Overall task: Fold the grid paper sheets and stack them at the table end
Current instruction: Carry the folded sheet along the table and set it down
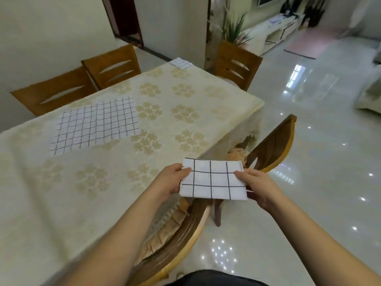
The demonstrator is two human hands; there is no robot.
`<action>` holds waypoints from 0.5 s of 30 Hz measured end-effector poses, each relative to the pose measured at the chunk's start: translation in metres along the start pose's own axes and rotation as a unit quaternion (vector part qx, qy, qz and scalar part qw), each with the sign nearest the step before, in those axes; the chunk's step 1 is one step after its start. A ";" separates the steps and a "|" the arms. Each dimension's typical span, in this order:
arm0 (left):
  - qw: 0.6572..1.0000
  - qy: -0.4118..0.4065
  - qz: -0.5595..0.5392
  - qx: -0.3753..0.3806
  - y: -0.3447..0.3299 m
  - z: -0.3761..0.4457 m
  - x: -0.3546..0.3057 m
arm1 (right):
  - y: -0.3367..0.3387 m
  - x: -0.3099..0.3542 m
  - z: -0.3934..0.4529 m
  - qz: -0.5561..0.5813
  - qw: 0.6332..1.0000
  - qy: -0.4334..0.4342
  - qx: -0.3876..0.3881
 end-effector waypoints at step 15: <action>0.976 -0.028 0.125 0.177 -0.346 0.005 -0.037 | 0.312 -0.079 -0.075 0.170 0.968 -0.007 -0.183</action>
Point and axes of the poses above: each hand's wrist, its own z-axis towards the middle knuckle, its own y-axis out of the back of the hand, x = y × z, the point moved 1 cm from there along z, towards the middle knuckle, and after that the axes turned 2 degrees about -y, right-handed, at the moved point
